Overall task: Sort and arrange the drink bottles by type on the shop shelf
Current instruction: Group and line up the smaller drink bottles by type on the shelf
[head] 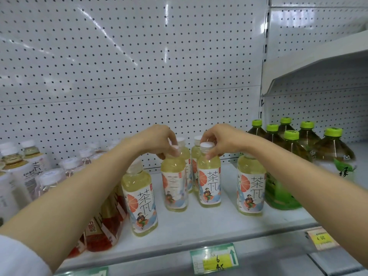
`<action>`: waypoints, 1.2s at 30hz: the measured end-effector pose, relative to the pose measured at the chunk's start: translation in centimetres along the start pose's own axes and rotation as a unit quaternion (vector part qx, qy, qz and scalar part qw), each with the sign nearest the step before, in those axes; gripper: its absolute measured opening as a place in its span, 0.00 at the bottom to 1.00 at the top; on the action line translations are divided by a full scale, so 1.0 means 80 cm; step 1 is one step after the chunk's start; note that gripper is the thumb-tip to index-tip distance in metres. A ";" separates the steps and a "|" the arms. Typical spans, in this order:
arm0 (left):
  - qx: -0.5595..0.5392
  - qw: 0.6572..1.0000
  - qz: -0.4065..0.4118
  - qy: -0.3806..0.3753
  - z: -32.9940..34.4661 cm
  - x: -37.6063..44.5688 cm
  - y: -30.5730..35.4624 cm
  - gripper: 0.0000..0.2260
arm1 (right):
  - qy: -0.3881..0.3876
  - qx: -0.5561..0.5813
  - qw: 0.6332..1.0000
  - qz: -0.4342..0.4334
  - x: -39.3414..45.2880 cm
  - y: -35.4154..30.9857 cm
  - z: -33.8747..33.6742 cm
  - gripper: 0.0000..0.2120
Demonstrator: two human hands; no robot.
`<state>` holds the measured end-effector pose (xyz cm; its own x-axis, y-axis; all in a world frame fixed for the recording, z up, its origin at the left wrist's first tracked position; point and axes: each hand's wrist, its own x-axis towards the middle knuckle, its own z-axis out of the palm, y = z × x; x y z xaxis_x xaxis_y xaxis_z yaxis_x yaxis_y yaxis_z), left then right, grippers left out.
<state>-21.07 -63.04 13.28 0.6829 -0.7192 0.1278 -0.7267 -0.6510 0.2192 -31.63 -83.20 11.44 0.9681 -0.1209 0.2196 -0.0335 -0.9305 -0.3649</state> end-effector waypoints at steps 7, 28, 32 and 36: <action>0.075 0.992 -0.050 0.084 0.027 0.007 0.027 0.24 | 0.037 0.013 0.999 0.009 -0.004 -0.003 0.008 0.23; -0.309 0.840 -0.202 0.398 0.196 -0.184 -0.006 0.48 | 0.405 0.187 0.890 0.096 -0.192 0.058 0.172 0.40; -0.285 0.858 -0.213 0.370 0.219 -0.172 -0.013 0.44 | 0.355 0.268 0.886 0.132 -0.175 0.069 0.182 0.42; -0.249 0.878 -0.226 0.341 0.221 -0.163 -0.026 0.37 | 0.328 0.231 0.893 0.203 -0.159 0.076 0.175 0.39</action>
<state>-29.76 -56.57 -5.98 0.9029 0.0085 0.4298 -0.3622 -0.5234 0.7712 -40.64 -82.44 -6.25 0.5405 -0.7340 0.4113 -0.0965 -0.5397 -0.8363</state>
